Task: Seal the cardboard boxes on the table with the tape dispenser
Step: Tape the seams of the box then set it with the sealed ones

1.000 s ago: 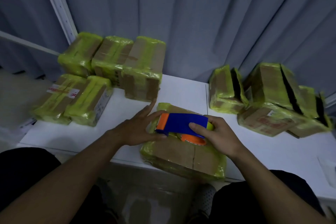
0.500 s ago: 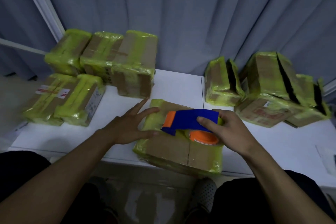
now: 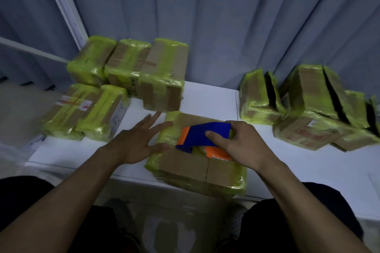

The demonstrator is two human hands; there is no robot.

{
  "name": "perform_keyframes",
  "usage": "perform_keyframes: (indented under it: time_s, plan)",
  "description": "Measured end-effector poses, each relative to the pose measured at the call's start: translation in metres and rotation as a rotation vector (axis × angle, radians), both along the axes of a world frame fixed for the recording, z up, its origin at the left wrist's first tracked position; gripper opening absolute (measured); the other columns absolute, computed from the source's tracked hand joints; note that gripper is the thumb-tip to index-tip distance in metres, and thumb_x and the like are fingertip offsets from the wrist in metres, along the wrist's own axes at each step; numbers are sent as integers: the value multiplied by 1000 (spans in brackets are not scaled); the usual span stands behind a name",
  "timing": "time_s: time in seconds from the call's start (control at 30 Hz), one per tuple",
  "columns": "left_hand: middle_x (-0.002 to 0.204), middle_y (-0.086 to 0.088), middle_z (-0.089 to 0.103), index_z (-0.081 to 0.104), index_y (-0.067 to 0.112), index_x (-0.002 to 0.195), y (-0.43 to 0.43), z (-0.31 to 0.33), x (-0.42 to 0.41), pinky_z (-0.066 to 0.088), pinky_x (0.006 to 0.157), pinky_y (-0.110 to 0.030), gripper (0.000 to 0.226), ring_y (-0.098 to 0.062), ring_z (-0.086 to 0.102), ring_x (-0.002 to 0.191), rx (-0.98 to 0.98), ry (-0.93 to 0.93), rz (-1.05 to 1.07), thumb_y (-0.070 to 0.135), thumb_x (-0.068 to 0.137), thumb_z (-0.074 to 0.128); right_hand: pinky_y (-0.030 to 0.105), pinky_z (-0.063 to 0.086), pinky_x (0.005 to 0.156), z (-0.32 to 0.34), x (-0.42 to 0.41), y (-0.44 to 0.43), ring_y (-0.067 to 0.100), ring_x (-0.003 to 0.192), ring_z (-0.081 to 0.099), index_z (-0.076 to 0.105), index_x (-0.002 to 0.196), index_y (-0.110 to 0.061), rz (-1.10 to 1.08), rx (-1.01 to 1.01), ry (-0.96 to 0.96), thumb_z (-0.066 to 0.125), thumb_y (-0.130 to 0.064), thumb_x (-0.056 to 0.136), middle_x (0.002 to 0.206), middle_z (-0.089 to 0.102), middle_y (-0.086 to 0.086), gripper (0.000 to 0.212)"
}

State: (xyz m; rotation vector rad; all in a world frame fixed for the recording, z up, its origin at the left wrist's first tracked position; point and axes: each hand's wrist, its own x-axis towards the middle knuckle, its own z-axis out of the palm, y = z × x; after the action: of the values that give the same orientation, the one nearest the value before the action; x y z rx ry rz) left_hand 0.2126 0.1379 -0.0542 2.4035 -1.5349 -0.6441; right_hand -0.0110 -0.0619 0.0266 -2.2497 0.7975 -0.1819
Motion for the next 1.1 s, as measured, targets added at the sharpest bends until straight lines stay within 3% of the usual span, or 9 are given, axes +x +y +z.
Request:
perform_keyframes:
  time_s: [0.13,0.23,0.3,0.43,0.53,0.7,0.87,1.1]
  plan:
    - [157,29,-25,-6,59,149,14,1,8,21,118,-45,60,-6,-26,147,-87,-143,-38,62,100,29,15,44,51,-5,21,11,6,63,65,68,84,-20,17,6,32,68,-61,88,75,70,-3,41]
    - [161,23,-17,6,40,157,17,2,3,13,120,-48,55,-12,-23,149,-164,-202,-73,45,103,17,15,46,54,-8,24,14,6,67,67,68,86,-21,-2,30,8,69,-59,89,77,71,-5,38]
    - [162,23,-9,12,34,158,15,1,-10,10,123,-50,62,-9,-24,148,-147,-196,-18,52,98,8,13,46,53,-10,23,15,6,68,66,67,85,-23,-8,42,-15,69,-58,89,77,71,-6,35]
    - [162,21,-15,-3,33,158,10,-8,-46,3,123,-48,76,-8,-29,146,-64,-182,91,73,95,8,17,47,57,-11,18,17,4,67,66,67,82,-25,-11,61,-39,70,-57,89,74,70,-6,32]
    - [163,18,-14,-5,37,157,8,-12,-57,3,123,-51,82,-14,-23,149,-64,-248,154,81,90,12,20,46,58,-12,15,18,5,67,66,67,80,-26,-4,62,-48,69,-58,89,75,70,-6,33]
    - [165,14,-6,-1,39,157,3,-16,-62,13,122,-52,81,-19,-12,152,-48,-340,192,82,90,13,20,54,66,-15,12,15,4,78,67,65,92,-36,45,104,-72,68,-64,87,86,71,-12,29]
    - [164,16,-10,-7,41,156,3,-9,-65,15,121,-52,76,-19,-13,152,13,-346,194,78,92,9,18,55,72,-22,9,7,1,86,68,71,114,-32,71,165,-117,70,-60,87,97,73,-14,40]
    - [161,18,-23,-18,42,153,1,1,-69,9,121,-54,72,-16,-24,149,120,-372,165,76,92,0,15,55,72,-18,3,8,-5,83,66,68,106,-39,71,197,-158,75,-56,85,89,69,-22,27]
